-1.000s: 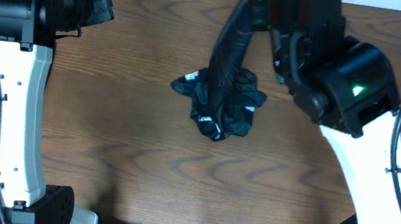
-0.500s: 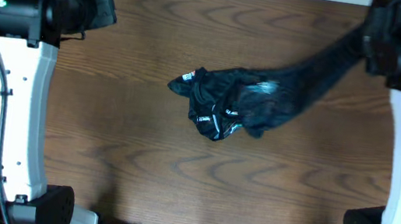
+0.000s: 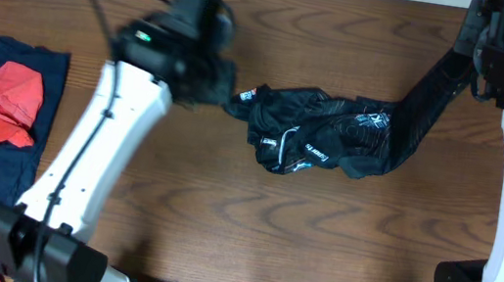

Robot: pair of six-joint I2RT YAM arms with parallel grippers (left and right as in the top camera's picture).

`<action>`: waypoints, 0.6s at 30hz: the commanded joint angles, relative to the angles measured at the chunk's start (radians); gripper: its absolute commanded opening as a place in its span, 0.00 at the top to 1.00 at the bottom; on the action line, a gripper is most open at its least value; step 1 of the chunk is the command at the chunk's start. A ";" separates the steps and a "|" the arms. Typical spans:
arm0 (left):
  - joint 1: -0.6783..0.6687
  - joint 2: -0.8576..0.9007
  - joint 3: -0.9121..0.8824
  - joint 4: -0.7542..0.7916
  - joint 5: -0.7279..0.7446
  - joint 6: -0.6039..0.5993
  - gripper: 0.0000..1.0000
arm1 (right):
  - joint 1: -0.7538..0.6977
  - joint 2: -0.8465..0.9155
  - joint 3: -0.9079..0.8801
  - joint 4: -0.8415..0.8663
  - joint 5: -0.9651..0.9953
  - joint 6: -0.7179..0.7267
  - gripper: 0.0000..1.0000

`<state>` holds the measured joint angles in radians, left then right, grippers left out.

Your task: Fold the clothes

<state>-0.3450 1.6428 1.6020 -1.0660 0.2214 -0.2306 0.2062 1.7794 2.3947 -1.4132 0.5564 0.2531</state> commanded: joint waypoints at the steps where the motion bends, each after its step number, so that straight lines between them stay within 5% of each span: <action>1: -0.090 0.005 -0.112 0.024 0.060 0.012 0.91 | 0.004 -0.010 0.012 0.003 -0.015 0.016 0.99; 4: -0.159 0.005 -0.211 0.066 0.060 -0.012 0.66 | 0.004 -0.010 0.012 0.001 -0.016 0.015 0.93; 6: -0.196 0.005 -0.260 0.098 0.060 -0.026 0.47 | 0.004 -0.010 0.012 -0.003 -0.016 0.015 0.67; 9: -0.232 0.006 -0.292 0.132 0.060 -0.031 0.41 | 0.004 -0.010 0.012 -0.009 -0.019 0.015 0.58; 10: -0.241 0.006 -0.298 0.143 0.060 -0.038 0.39 | 0.004 -0.010 0.012 -0.011 -0.026 0.014 0.41; 11: -0.249 0.006 -0.306 0.158 0.060 -0.040 0.36 | 0.004 -0.010 0.012 -0.013 -0.042 0.005 0.36; 14: -0.265 0.010 -0.333 0.214 0.060 -0.062 0.36 | 0.004 -0.010 0.012 -0.016 -0.061 0.000 0.41; 15: -0.268 0.015 -0.343 0.234 0.060 -0.071 0.36 | 0.004 -0.010 0.012 -0.016 -0.060 0.000 0.62; 16: -0.271 0.029 -0.354 0.259 0.060 -0.080 0.39 | 0.004 -0.010 0.012 -0.016 -0.061 0.000 0.72; 17: -0.272 0.041 -0.359 0.273 0.060 -0.088 0.39 | 0.004 -0.010 0.012 -0.016 -0.064 0.000 0.68; 18: -0.274 0.064 -0.364 0.291 0.067 -0.097 0.39 | 0.004 -0.010 0.012 -0.017 -0.068 0.000 0.49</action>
<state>-0.6132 1.6543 1.2633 -0.7979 0.2829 -0.2905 0.2062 1.7794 2.3947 -1.4258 0.5007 0.2581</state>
